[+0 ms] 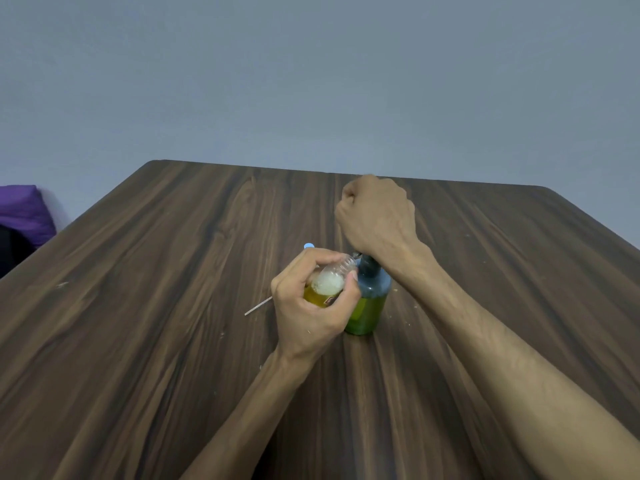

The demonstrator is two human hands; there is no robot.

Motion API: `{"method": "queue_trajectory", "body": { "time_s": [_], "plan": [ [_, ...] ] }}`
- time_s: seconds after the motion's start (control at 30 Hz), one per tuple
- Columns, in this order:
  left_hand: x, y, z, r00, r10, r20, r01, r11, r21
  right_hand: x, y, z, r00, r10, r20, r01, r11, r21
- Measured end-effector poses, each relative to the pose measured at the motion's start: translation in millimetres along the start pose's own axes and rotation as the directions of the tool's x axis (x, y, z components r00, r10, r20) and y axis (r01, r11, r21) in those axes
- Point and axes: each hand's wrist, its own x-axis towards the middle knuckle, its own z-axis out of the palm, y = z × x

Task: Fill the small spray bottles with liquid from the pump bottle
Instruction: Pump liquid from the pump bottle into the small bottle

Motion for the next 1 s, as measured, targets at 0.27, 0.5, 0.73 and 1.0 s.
{"method": "queue_trajectory", "body": {
  "time_s": [0.27, 0.5, 0.73, 1.0],
  "plan": [
    [-0.1, 2.4, 1.2, 1.0, 0.013, -0.016, -0.013, 1.0, 0.016, -0.2, -0.1, -0.8, 0.999, 0.025, -0.025, -0.025, 1.0, 0.009],
    [-0.1, 0.9, 0.4, 1.0, 0.025, -0.013, -0.024, 0.999, 0.023, -0.6, 0.9, -1.8, 0.997, 0.066, -0.05, -0.065, 0.997, 0.033],
    [-0.4, 3.8, 0.1, 1.0, 0.014, -0.016, -0.013, 1.0, 0.008, 3.2, -1.7, -12.6, 0.998, 0.029, 0.055, -0.031, 0.998, 0.049],
    [-2.8, 12.0, 4.9, 0.999, 0.036, -0.038, -0.034, 0.998, 0.05, 13.1, -1.6, -6.5, 0.996, -0.025, 0.089, 0.021, 0.999, 0.046]
  ]
}}
